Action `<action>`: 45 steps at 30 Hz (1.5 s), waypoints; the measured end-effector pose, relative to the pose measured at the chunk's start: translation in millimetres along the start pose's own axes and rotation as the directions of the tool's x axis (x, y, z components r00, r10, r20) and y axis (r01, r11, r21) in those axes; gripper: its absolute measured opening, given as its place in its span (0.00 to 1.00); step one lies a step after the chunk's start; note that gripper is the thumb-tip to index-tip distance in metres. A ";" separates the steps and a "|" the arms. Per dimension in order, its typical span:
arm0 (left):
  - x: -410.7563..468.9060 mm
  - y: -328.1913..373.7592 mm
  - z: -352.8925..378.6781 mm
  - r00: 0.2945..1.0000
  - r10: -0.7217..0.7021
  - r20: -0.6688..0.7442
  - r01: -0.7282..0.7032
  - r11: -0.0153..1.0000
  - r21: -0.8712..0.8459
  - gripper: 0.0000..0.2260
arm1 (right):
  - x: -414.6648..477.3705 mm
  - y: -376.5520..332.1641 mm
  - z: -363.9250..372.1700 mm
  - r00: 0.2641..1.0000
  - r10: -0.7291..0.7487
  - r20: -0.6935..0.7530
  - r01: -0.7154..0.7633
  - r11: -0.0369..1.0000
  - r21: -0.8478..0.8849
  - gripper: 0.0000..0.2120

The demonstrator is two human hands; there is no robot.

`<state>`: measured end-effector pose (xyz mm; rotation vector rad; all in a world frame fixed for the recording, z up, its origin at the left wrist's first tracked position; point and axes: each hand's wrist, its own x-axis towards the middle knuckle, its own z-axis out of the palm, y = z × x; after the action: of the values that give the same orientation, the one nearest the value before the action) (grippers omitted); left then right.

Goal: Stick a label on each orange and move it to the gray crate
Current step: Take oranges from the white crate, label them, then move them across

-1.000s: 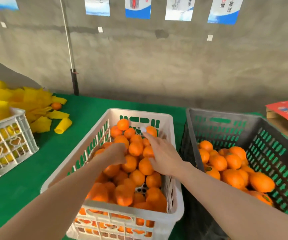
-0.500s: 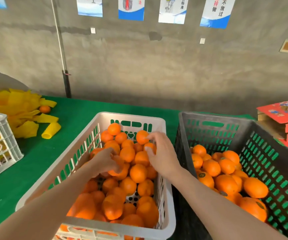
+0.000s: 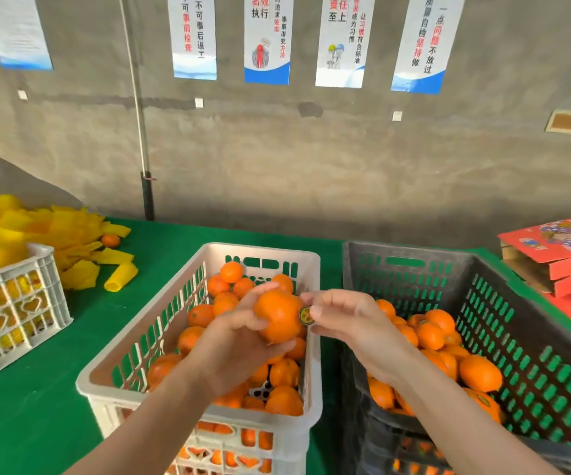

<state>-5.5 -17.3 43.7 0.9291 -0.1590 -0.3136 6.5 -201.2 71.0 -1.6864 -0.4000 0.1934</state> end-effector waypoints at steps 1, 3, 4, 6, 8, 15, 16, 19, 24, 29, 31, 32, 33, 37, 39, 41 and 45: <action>-2.7 -4.7 10.5 1.000 -0.029 0.007 0.030 0.996 -0.082 0.28 | -10.7 -3.3 -2.1 1.000 -0.003 0.005 0.003 1.000 -0.002 0.06; -6.1 -15.0 28.7 0.994 -0.109 -0.029 0.101 0.975 -0.197 0.22 | -28.3 -8.0 -6.7 1.000 -0.009 0.008 0.009 1.000 0.008 0.08; -7.4 -19.2 35.9 0.986 -0.159 -0.048 0.145 0.965 -0.218 0.23 | -36.0 -9.6 -9.3 1.000 -0.013 0.006 0.013 1.000 0.024 0.09; -9.5 -27.0 48.5 0.968 -0.240 -0.069 0.222 0.953 -0.208 0.25 | -49.6 -11.8 -14.8 1.000 -0.020 -0.002 0.020 0.997 0.069 0.09; -10.9 -34.7 56.7 0.947 -0.304 -0.105 0.276 0.935 -0.222 0.30 | -60.2 -12.2 -20.9 1.000 -0.021 -0.021 0.023 0.994 0.109 0.08; -10.3 -50.9 86.2 0.939 -0.318 -0.135 0.272 0.922 -0.276 0.29 | -85.5 -5.4 -36.3 0.996 -0.009 -0.089 0.016 0.997 0.077 0.01; -10.4 -51.4 88.8 0.944 -0.303 -0.132 0.265 0.933 -0.245 0.28 | -87.5 -5.1 -39.8 0.996 0.002 -0.093 0.005 0.997 0.076 0.01; -9.7 -56.9 96.6 0.923 -0.340 -0.182 0.308 0.934 -0.183 0.30 | -93.8 -4.9 -49.6 0.997 -0.003 -0.073 0.008 0.998 0.066 0.03; -7.0 -69.0 114.0 0.893 -0.304 -0.332 0.276 0.952 -0.131 0.28 | -100.8 -4.0 -50.6 0.993 -0.113 -0.035 0.097 0.951 -0.295 0.05; -5.1 -77.3 120.8 0.882 -0.276 -0.382 0.266 0.961 -0.078 0.29 | -102.0 3.3 -56.4 0.987 -0.162 0.002 0.146 0.888 -0.436 0.07; -4.9 -79.7 121.3 0.886 -0.266 -0.381 0.265 0.963 -0.058 0.28 | -102.1 6.2 -59.3 0.984 -0.176 0.011 0.161 0.873 -0.460 0.07; -5.0 -81.1 121.6 0.890 -0.258 -0.376 0.260 0.964 -0.045 0.27 | -102.0 7.0 -60.2 0.983 -0.183 0.009 0.166 0.867 -0.471 0.07; -5.3 -82.6 122.2 0.895 -0.250 -0.370 0.255 0.966 -0.036 0.26 | -102.2 7.6 -60.9 0.982 -0.191 0.002 0.168 0.858 -0.485 0.07; -8.2 -87.8 121.3 0.919 -0.235 -0.317 0.240 0.971 -0.025 0.23 | -105.6 10.1 -59.1 0.966 -0.255 -0.035 0.189 0.795 -0.577 0.06; -10.4 -90.2 119.6 0.933 -0.209 -0.292 0.220 0.975 0.007 0.22 | -108.4 12.1 -56.3 0.952 -0.304 -0.044 0.216 0.766 -0.606 0.06; -12.4 -94.2 117.5 0.933 -0.149 -0.328 0.182 0.981 0.069 0.20 | -111.4 13.8 -54.5 0.952 -0.301 -0.056 0.211 0.778 -0.592 0.10; -19.0 -100.9 114.4 0.927 -0.021 -0.374 0.086 0.984 0.156 0.19 | -119.5 25.1 -51.6 0.958 -0.283 -0.042 0.228 0.843 -0.488 0.21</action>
<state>-74.0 -154.2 29.9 1.1477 0.1928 -0.1704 -82.0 -295.7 42.5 -2.0960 -0.6212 -0.2201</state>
